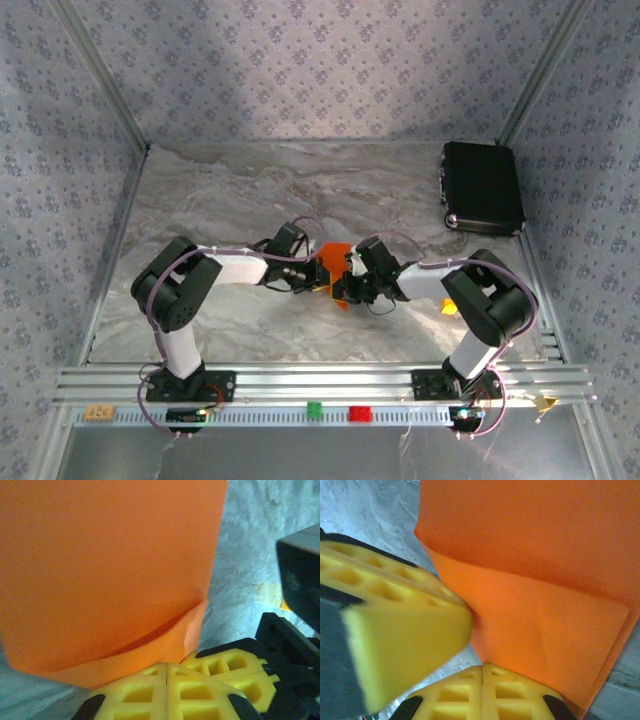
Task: Fold a paper plane with a square sheet of paper (pick it up from the middle)
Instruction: Third fold the triangle at the center of the table.
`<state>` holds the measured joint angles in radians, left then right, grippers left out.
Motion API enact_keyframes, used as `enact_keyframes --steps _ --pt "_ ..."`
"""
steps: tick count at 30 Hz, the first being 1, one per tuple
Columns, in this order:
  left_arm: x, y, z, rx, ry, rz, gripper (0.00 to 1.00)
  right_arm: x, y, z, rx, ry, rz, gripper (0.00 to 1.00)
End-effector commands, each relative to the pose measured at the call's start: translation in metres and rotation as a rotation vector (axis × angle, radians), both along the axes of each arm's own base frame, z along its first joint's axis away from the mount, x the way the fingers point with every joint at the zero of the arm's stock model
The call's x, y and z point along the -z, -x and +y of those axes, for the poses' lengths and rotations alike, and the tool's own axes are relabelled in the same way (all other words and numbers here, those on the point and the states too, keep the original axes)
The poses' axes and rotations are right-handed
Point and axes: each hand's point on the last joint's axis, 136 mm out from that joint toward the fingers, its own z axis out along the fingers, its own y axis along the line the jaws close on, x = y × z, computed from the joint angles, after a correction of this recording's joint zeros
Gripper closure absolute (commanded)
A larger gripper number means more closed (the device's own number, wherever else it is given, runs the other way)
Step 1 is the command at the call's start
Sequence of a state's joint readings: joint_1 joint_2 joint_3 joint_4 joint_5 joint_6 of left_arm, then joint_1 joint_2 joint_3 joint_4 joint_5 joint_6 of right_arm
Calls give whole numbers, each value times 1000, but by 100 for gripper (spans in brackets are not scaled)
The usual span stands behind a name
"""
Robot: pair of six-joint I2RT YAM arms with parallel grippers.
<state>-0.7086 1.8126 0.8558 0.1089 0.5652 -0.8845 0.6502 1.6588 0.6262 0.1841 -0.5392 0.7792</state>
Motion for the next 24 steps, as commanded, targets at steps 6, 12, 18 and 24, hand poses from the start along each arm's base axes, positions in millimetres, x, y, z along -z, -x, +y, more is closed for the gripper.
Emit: enact_keyframes --steps 6,12,18,24 --pt "41 -16 31 -101 -122 70 100 38 21 -28 44 138 112 100" --pt "35 -35 46 -135 -107 53 100 42 25 -30 38 147 124 100" --pt "29 -51 58 -157 -92 43 100 45 27 -31 40 150 133 100" --pt "17 -63 70 -200 -89 24 100 42 26 -30 36 140 129 100"
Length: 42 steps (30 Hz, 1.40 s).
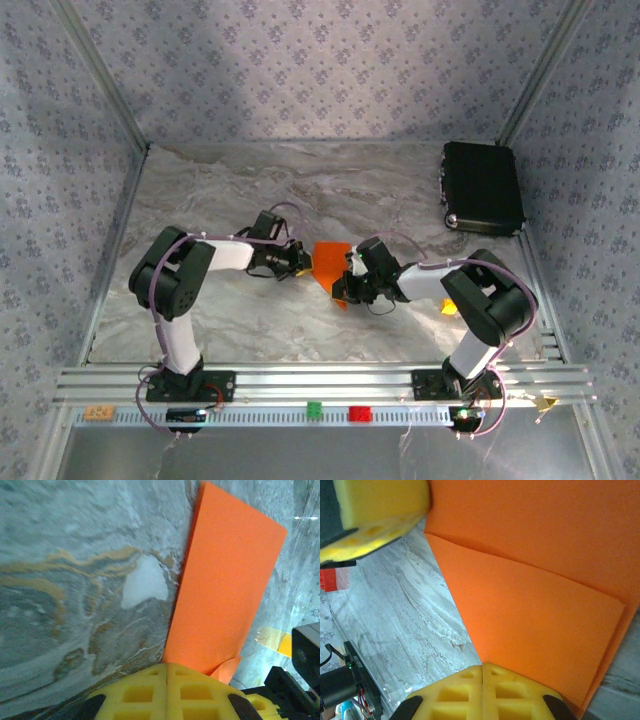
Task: Fold a paper plane with a square sheet of paper (pick it up from the middle)
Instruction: Third fold the triangle at the center of the table.
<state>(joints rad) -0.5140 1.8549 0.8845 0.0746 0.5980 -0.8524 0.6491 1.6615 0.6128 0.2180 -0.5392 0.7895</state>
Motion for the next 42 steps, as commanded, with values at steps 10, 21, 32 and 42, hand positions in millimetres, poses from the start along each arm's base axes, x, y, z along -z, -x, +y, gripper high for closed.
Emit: enact_keyframes --steps 10,21,32,42 --pt "-42 3 -3 22 -14 -138 93 37 23 -28 27 142 122 100" --pt "1 25 -33 106 -25 -40 96 31 21 -26 25 130 105 100" --pt "32 36 -12 109 -156 30 100 -20 -5 7 -53 37 -20 100" --pt "31 36 -15 119 -147 30 100 8 -13 12 -52 89 18 100"
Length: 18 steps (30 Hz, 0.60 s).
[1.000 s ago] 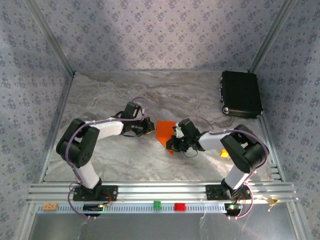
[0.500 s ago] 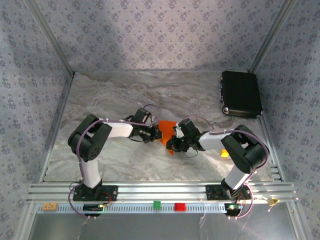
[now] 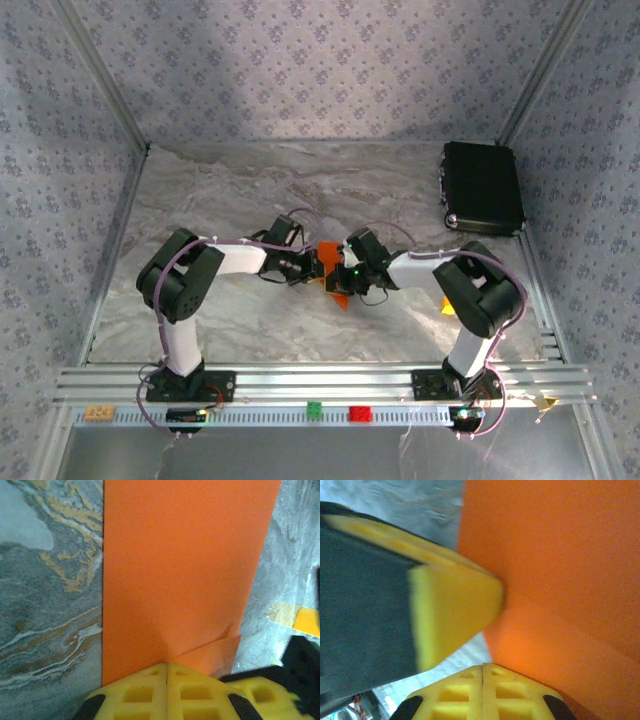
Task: Fold a paper plane with a square sheet of paper (pick it up from the middle)
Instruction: Third fold the triangle at the center of the table.
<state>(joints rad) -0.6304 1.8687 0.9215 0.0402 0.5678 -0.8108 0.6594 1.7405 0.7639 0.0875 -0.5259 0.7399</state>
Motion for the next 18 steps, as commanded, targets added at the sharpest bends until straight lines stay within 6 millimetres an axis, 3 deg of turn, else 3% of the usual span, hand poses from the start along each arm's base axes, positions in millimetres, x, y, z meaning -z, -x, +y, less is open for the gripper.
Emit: enact_keyframes --steps 1,18 --pt "31 10 20 -13 -123 56 100 13 7 -8 -11 55 20 100" --pt "40 8 29 -26 -140 75 100 15 67 -57 -5 94 60 97"
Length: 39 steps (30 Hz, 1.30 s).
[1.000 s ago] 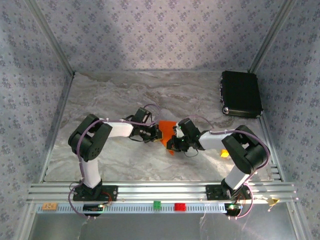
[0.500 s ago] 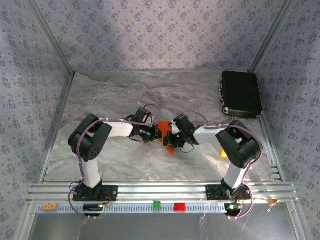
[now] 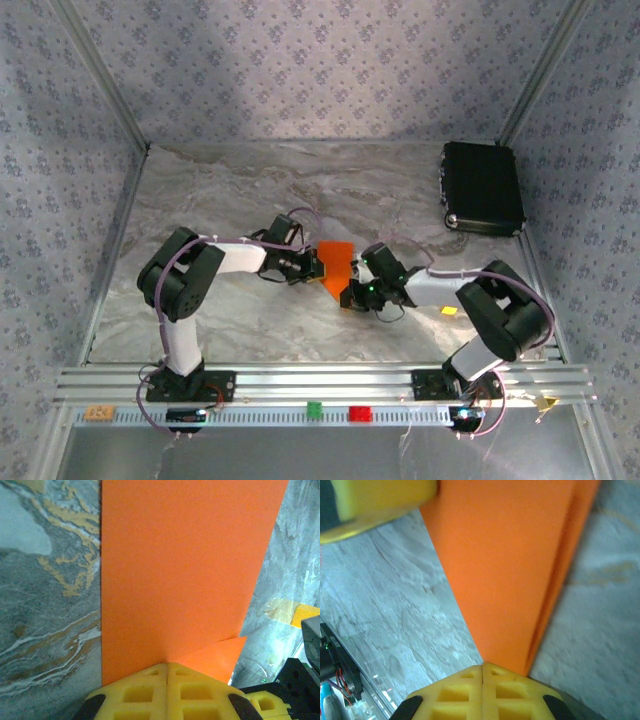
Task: Fold a paper plane with a square sheet of paper (pick it up from the middle)
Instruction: Third fold the triangle at the center of the table.
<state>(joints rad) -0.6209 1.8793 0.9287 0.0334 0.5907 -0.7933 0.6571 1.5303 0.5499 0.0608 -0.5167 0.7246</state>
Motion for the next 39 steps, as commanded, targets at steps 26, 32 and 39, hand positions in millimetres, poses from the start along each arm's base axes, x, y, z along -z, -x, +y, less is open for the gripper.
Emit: enact_keyframes --steps 26,32,39 --pt "30 14 26 -69 -140 50 100 8 -12 8 -2 46 25 96" --pt "24 15 28 -94 -144 34 100 12 16 -21 20 61 40 96" --pt "0 20 18 -119 -159 -49 90 -36 -9 -41 73 70 -148 92"
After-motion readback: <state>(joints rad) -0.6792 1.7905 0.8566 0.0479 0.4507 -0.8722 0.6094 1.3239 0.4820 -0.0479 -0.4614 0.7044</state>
